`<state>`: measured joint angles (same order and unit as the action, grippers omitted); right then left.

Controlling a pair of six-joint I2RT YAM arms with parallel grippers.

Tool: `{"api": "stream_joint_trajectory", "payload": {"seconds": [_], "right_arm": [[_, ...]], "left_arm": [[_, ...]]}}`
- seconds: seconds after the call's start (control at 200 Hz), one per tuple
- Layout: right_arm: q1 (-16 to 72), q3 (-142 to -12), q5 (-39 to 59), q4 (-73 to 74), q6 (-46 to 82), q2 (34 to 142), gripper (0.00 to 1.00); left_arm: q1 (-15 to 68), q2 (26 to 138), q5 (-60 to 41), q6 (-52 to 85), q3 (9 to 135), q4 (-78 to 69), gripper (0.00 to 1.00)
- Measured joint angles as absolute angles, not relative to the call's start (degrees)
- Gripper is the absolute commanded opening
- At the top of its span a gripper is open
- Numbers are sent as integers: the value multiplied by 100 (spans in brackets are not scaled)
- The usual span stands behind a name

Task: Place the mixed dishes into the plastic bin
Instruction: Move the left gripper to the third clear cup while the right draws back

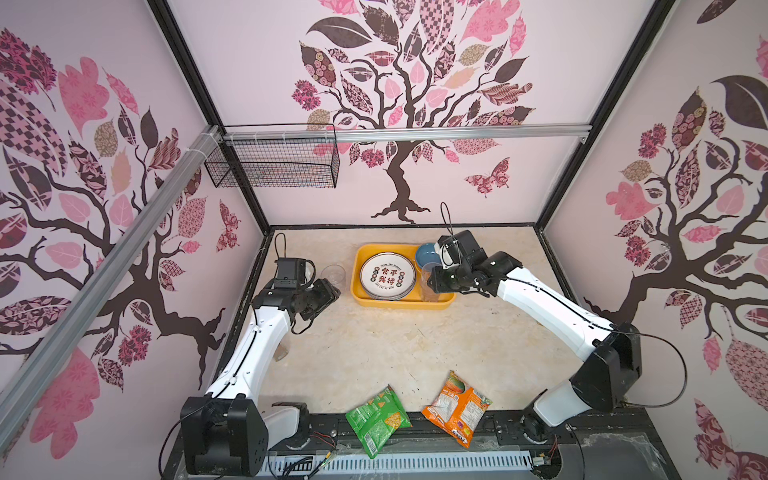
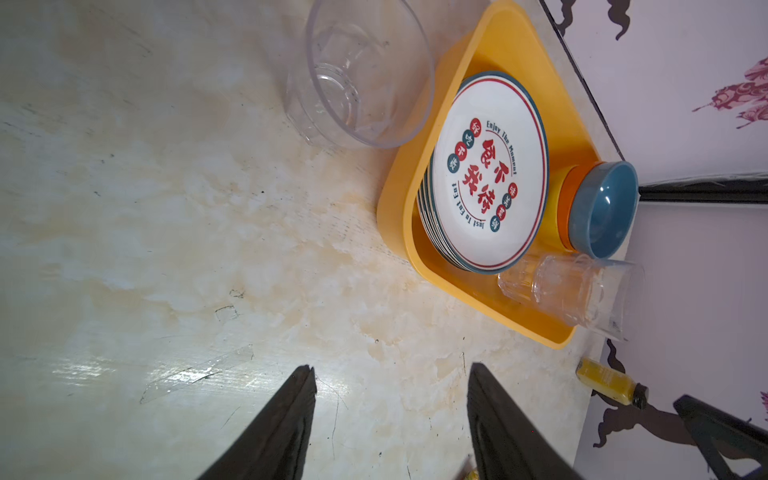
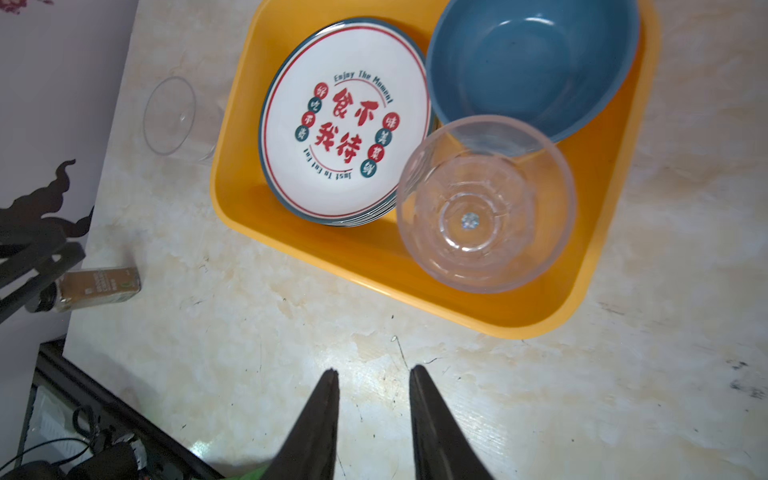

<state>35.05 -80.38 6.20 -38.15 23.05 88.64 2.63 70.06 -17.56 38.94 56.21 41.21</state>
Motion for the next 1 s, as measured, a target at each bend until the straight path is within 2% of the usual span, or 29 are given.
{"api": "stream_joint_trajectory", "payload": {"seconds": [0.48, 1.0], "right_arm": [[4274, -7223, 1190, -2888, 2134, 8418, 35], [4316, -6757, 1245, -2679, 2137, 8114, 35]], "left_arm": [[-12, 7883, -1133, 4362, 5802, 3771, 61], [-47, 9299, -729, 4665, 6663, 3166, 53]]}}
